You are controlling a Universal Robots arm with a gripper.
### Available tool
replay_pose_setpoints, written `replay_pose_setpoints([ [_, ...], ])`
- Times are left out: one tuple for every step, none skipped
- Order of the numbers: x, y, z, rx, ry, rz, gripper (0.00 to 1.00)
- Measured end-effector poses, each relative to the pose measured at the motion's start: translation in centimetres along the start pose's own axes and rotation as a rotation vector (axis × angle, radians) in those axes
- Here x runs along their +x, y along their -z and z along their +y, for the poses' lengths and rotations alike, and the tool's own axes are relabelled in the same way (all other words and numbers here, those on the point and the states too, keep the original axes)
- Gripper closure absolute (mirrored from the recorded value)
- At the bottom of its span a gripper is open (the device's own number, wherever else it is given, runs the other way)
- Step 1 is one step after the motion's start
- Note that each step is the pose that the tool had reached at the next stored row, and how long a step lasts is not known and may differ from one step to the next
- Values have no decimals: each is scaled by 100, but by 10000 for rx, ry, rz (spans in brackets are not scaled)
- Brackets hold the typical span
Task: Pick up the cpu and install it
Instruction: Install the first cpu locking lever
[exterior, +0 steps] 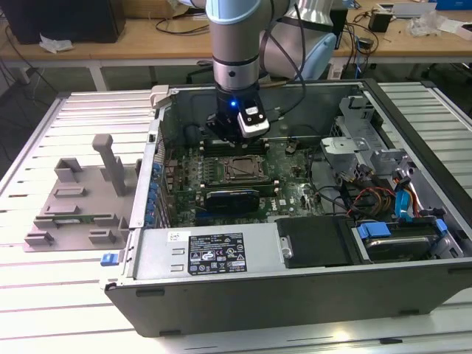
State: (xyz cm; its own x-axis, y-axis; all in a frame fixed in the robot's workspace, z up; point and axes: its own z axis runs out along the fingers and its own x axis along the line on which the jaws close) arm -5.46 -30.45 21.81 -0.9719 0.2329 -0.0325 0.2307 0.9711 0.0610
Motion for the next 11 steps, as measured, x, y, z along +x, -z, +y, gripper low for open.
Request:
replay_pose_setpoints([
  [-7,2,-27,3,1,-1,89],
  [-18,4,-71,23,4,-5,89],
  [-28,7,-115,65,4,-15,89],
  [-35,8,-144,125,10,-30,89],
  [-37,7,-151,163,24,-40,89],
  [-38,6,-154,225,85,-50,89],
  [-41,4,-154,258,213,-51,89],
  [-44,1,-154,266,370,-46,89],
  [-50,-2,-153,262,562,-38,89],
  [-61,-6,-150,252,809,-26,89],
  [-87,-14,-144,240,1129,-12,89],
])
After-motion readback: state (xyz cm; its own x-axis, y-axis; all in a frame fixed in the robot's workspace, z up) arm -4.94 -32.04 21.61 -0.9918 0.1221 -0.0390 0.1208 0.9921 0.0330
